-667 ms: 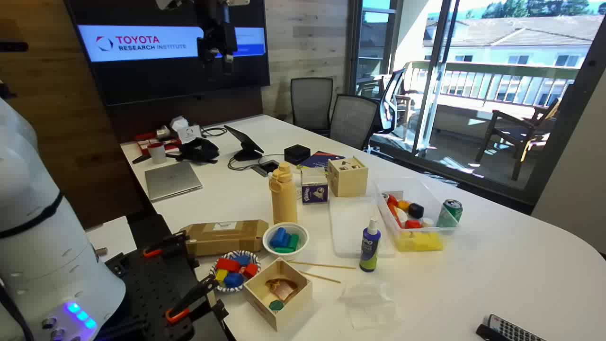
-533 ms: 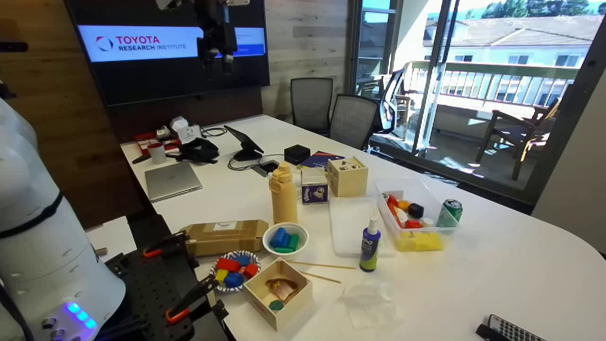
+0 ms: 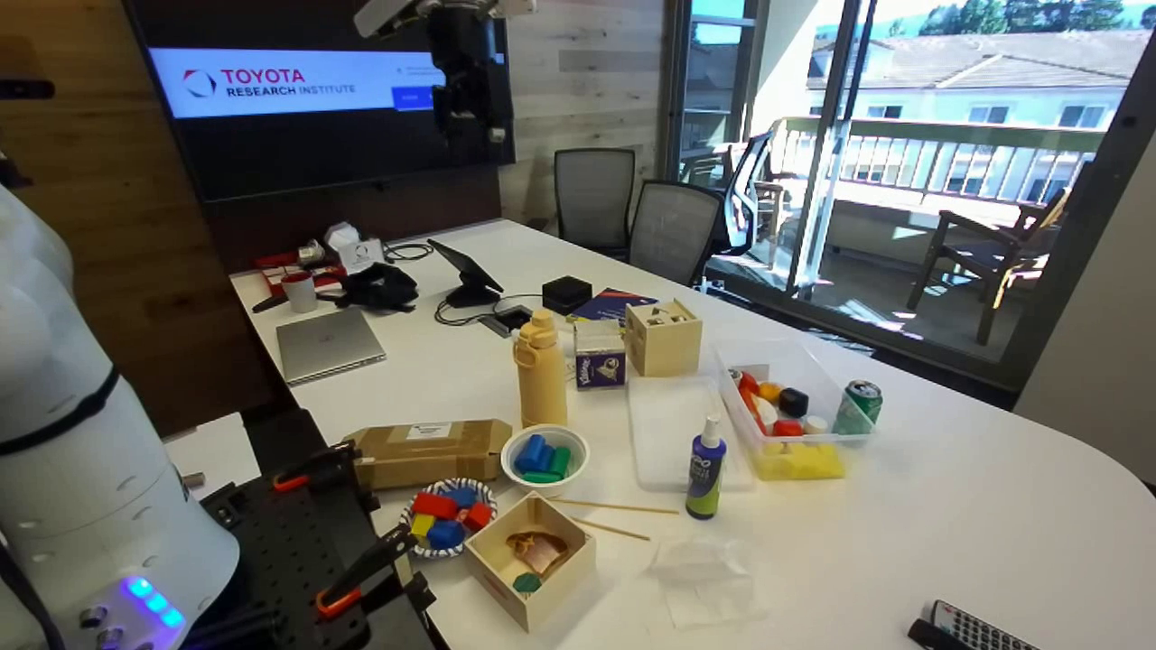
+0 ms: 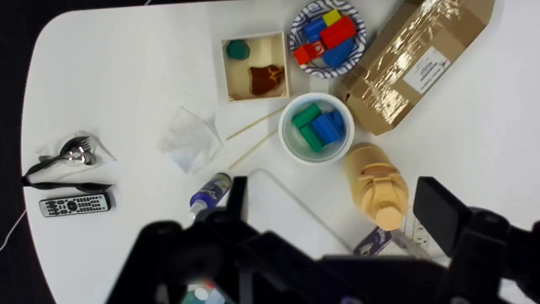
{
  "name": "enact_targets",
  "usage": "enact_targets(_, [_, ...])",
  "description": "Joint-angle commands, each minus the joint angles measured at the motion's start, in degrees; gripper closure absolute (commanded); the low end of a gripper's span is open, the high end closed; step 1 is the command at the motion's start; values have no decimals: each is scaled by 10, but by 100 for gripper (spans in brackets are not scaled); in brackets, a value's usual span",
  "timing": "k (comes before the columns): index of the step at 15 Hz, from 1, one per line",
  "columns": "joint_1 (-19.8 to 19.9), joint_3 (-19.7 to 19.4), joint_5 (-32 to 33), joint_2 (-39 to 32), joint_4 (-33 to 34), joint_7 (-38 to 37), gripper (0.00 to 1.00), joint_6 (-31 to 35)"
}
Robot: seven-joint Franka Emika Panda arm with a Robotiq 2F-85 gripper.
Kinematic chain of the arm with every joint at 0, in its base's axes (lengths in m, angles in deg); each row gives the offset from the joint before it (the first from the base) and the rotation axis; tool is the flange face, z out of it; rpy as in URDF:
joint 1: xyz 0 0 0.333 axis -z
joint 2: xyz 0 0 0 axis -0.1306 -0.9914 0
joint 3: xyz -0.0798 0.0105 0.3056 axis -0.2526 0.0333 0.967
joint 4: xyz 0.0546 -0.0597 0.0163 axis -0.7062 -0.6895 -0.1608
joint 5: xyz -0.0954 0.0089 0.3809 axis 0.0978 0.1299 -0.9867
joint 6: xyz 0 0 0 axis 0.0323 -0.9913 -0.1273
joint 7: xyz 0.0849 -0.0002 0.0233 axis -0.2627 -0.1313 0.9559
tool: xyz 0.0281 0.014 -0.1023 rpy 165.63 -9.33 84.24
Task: Pick up the white napkin on the right then set it back down table.
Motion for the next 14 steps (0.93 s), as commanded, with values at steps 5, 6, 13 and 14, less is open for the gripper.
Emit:
enact_targets(5, [83, -126, 6, -105, -98, 84, 0, 298])
enact_targets(6, [95, -138, 5, -131, -105, 83, 0, 330])
enact_targets(13, [170, -172, -144, -356, -114, 120, 0, 554])
enact_targets(14, [185, -161, -171, -383, -105, 129, 0, 567])
